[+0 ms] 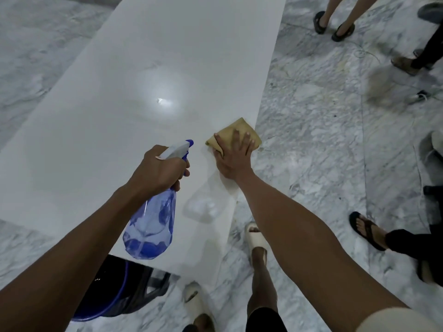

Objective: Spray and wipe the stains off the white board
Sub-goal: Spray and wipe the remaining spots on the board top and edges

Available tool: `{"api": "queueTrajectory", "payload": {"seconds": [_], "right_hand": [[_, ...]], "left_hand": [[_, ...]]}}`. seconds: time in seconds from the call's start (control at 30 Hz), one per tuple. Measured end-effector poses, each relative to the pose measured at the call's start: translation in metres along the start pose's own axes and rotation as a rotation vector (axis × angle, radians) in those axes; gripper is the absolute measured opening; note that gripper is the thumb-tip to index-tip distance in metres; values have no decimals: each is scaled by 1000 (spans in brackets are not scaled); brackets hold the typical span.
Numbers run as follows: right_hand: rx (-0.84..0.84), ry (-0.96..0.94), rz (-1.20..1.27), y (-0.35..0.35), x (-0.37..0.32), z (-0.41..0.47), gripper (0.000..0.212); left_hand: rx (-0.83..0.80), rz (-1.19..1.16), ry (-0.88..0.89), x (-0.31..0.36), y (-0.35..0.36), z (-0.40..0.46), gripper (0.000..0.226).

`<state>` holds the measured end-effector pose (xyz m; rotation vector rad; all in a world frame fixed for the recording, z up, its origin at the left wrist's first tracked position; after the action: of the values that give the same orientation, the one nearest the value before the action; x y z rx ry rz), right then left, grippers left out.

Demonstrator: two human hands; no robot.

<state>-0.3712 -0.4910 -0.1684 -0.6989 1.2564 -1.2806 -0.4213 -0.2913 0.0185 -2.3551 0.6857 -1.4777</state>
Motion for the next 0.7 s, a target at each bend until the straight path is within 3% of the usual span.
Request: {"api": "queueTrajectory", "payload": {"seconds": [0.27, 0.53, 0.7], "right_hand": [[41, 45, 1, -12, -42, -121, 53], [45, 46, 9, -34, -79, -217, 53], [-84, 37, 35, -48, -101, -277, 57]], "left_hand": [[-102, 70, 32, -60, -13, -68, 22], [-114, 70, 18, -83, -26, -118, 37], [-91, 68, -1, -94, -28, -148, 35]]}}
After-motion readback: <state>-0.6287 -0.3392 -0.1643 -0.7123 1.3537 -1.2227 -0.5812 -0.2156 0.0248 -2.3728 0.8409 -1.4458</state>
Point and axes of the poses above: each hand's wrist, its own z-axis towards the middle knuckle, its own y-axis out of the palm, x = y × z, the point moved 5 cm from there along z, towards the middle knuckle, and after that the axes turned 7 degrees about x, right-handed, at the moved point
